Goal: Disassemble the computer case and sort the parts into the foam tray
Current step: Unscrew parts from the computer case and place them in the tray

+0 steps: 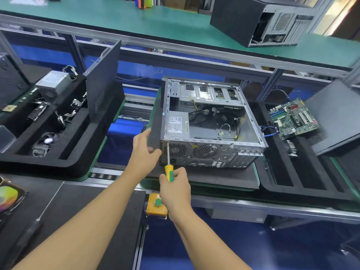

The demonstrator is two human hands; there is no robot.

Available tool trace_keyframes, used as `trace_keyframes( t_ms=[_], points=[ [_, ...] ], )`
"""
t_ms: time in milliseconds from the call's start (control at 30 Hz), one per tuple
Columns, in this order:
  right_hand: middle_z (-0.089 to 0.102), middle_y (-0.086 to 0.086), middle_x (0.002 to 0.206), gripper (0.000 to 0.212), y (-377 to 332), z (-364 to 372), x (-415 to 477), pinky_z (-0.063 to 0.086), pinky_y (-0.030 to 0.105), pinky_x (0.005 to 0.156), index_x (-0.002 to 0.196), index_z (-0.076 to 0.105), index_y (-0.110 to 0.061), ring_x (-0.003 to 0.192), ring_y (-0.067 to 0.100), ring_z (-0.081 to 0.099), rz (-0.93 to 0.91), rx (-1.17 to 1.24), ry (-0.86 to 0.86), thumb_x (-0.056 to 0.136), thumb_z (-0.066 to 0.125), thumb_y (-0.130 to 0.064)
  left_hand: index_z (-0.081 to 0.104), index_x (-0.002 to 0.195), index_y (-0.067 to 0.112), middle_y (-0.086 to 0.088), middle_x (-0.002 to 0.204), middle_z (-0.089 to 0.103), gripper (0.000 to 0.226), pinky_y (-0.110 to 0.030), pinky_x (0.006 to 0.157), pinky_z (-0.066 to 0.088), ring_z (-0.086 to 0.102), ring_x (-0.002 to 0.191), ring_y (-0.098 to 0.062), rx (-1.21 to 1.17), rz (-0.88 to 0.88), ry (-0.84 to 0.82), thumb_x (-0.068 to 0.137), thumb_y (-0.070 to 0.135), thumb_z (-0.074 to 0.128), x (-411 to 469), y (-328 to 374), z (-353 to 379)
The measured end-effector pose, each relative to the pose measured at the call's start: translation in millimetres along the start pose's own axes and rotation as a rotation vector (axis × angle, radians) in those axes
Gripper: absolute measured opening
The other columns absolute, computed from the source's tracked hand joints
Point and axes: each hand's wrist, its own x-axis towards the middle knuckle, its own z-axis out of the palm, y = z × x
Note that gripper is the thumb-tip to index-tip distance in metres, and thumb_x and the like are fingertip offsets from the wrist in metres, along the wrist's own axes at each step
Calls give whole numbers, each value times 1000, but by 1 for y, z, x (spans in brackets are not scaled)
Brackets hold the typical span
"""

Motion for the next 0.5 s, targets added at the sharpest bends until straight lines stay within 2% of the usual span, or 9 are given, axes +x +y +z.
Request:
trace_keyframes(
  t_ms=[33, 100, 167, 233, 300, 367, 433, 500],
  points=[
    [57, -2, 86, 21, -1, 0, 2, 48, 34, 61, 93, 42, -23, 71, 13, 56, 6, 0, -11, 95, 60, -32, 47, 137, 27, 5, 134, 47, 50, -36, 86, 55, 59, 108, -14, -75, -173, -32, 92, 37, 66, -8, 3, 0],
    [58, -1, 91, 24, -5, 1, 3, 54, 40, 68, 99, 42, -20, 76, 16, 57, 31, 29, -39, 93, 62, -32, 64, 110, 17, -1, 108, 70, 51, -32, 72, 56, 70, 93, -18, -218, -420, -276, 85, 61, 65, -20, 7, 1],
    [59, 3, 97, 27, -7, 2, 0, 56, 43, 74, 103, 39, -18, 85, 21, 62, 58, 88, -71, 90, 61, -29, 71, 89, 10, -5, 81, 75, 47, -27, 59, 53, 72, 70, -15, -264, -456, -423, 81, 57, 73, -29, 11, 1],
    [58, 6, 101, 26, -8, 1, -5, 54, 36, 65, 102, 37, -19, 85, 21, 63, 85, 184, -101, 89, 58, -25, 74, 81, 7, -6, 71, 72, 36, -24, 52, 50, 66, 58, -14, -264, -458, -409, 79, 42, 81, -33, 16, 1],
    [59, 8, 100, 21, -8, -4, -8, 50, 30, 57, 102, 37, -18, 75, 19, 61, 117, 287, -126, 93, 54, -27, 75, 85, 3, -8, 74, 73, 28, -24, 53, 51, 66, 60, -15, -350, -484, -402, 81, 30, 81, -34, 20, 0],
    [60, 10, 88, 19, -8, -10, -10, 52, 34, 61, 106, 43, -12, 61, 18, 61, 199, 435, -159, 98, 48, -29, 73, 95, 0, -12, 83, 75, 24, -24, 58, 56, 71, 67, -16, -459, -488, -400, 85, 21, 78, -33, 20, -4],
    [61, 15, 78, 28, -6, -16, -14, 57, 39, 62, 107, 52, -3, 55, 24, 63, 337, 665, -264, 100, 43, -28, 71, 104, -3, -17, 91, 74, 23, -26, 64, 59, 72, 73, -19, -554, -480, -419, 91, 16, 70, -34, 19, -8],
    [64, 20, 77, 37, 0, -21, -20, 58, 37, 55, 107, 60, 3, 58, 29, 66, 443, 811, -416, 103, 41, -29, 66, 114, -1, -17, 103, 74, 22, -31, 68, 59, 73, 83, -21, -614, -474, -452, 97, 13, 60, -37, 16, -10]
  ],
)
